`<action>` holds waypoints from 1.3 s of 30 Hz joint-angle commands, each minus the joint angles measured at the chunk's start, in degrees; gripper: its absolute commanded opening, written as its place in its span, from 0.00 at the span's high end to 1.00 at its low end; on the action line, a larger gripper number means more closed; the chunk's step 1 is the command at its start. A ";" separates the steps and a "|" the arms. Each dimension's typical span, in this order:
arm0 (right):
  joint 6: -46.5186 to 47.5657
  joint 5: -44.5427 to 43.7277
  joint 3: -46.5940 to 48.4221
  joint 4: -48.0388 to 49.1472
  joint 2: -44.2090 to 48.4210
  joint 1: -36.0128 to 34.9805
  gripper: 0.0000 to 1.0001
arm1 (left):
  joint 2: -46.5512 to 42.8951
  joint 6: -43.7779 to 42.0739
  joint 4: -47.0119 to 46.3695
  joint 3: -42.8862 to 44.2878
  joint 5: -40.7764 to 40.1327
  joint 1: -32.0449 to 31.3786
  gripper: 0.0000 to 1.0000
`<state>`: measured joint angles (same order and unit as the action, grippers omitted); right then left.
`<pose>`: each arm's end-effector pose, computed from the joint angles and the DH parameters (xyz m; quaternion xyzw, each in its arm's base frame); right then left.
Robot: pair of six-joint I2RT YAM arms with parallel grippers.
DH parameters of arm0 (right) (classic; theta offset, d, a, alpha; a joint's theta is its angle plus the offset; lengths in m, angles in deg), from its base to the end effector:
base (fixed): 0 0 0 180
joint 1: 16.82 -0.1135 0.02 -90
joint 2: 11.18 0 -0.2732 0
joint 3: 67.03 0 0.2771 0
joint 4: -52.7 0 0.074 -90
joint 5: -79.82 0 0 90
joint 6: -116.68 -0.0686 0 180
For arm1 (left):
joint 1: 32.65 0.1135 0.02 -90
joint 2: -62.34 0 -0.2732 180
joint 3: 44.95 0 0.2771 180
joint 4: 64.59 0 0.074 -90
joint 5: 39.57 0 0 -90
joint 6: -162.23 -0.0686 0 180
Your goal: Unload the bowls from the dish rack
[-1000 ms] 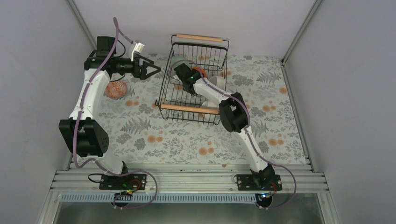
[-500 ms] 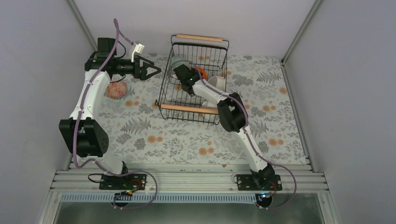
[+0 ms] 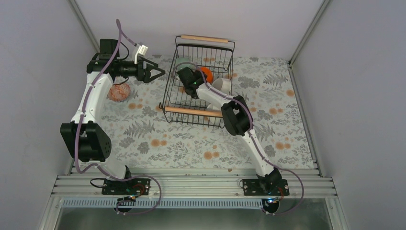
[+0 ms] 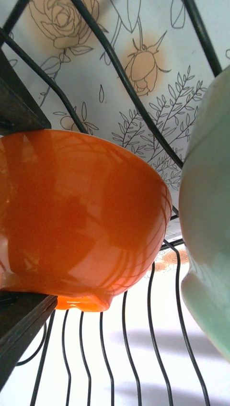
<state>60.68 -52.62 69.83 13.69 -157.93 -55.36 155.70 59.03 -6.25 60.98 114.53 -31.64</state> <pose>0.5008 0.3397 0.1218 -0.4140 0.7789 -0.3257 0.3404 0.3800 -0.0550 0.3720 0.2820 0.7596 -0.4484 0.3774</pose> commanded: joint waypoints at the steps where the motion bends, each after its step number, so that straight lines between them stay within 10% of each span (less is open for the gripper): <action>1: -0.11 -0.50 0.36 -1.03 -1.45 0.36 0.39 | -1.77 -0.08 -0.99 -0.44 1.82 0.39 0.00; 20: -3.08 4.24 2.50 -3.53 8.09 2.32 0.52 | -2.30 0.02 -1.17 -0.53 1.56 0.58 0.00; 39: -20.39 32.10 4.48 -13.32 28.30 12.85 0.54 | -2.63 0.06 -1.16 -0.53 2.06 0.64 0.00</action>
<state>48.70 -30.65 73.70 2.53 -136.49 -46.64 154.72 59.23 -6.58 60.96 114.55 -31.31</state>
